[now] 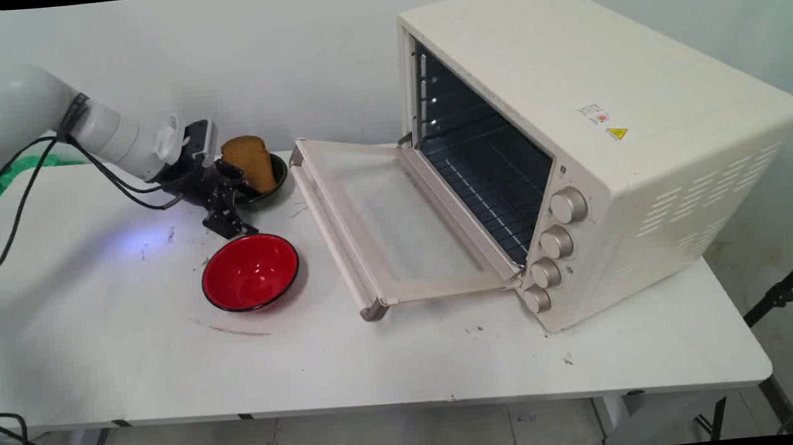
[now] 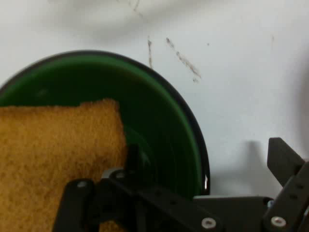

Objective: Close the oven

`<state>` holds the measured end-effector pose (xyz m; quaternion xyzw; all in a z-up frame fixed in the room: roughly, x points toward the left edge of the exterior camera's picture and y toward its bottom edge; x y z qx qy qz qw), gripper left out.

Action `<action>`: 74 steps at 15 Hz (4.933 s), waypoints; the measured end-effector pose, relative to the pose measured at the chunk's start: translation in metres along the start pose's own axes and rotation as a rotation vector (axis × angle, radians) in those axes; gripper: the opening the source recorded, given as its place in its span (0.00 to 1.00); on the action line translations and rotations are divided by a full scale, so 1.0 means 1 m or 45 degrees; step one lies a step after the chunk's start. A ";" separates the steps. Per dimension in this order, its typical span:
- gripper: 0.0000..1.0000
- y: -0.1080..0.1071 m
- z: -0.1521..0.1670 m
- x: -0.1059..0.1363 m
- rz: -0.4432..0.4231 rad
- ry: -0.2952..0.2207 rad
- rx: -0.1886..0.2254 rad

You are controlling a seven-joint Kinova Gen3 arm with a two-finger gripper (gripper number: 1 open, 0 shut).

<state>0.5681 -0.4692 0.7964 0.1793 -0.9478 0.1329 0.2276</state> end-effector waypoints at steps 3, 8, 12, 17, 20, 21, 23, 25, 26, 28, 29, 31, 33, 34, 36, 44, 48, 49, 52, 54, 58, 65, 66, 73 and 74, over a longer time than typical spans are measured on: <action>1.00 -0.001 -0.007 0.005 -0.004 0.002 0.024; 1.00 0.004 -0.031 0.024 -0.047 0.007 0.086; 1.00 0.017 -0.048 0.044 -0.103 0.018 0.114; 1.00 0.042 -0.064 0.065 -0.182 0.034 0.107; 1.00 0.060 -0.067 0.079 -0.242 0.052 0.081; 1.00 0.065 -0.066 0.082 -0.257 0.057 0.073; 1.00 0.075 -0.063 0.088 -0.287 0.069 0.057; 0.00 0.083 -0.057 0.094 -0.323 0.083 0.048; 0.00 0.086 -0.053 0.096 -0.339 0.089 0.044; 0.00 0.091 -0.046 0.099 -0.363 0.100 0.040; 0.00 0.093 -0.041 0.101 -0.373 0.106 0.039; 0.00 0.097 -0.033 0.104 -0.390 0.117 0.038; 0.00 0.100 -0.021 0.106 -0.411 0.129 0.040; 0.00 0.101 -0.014 0.108 -0.419 0.136 0.040; 0.00 0.102 -0.001 0.110 -0.428 0.151 0.040; 0.00 0.102 0.034 0.117 -0.449 0.211 0.054; 0.00 0.100 0.040 0.126 -0.453 0.243 0.061; 0.00 0.101 0.038 0.127 -0.463 0.251 0.067; 0.00 0.100 0.033 0.137 -0.479 0.270 0.074; 0.00 0.100 0.025 0.141 -0.499 0.282 0.085; 0.00 0.097 0.015 0.160 -0.513 0.305 0.092; 0.00 0.084 -0.003 0.206 -0.541 0.359 0.116; 0.00 0.082 -0.006 0.212 -0.546 0.368 0.119; 0.00 0.071 -0.018 0.249 -0.558 0.425 0.129; 0.00 0.069 -0.020 0.255 -0.559 0.434 0.131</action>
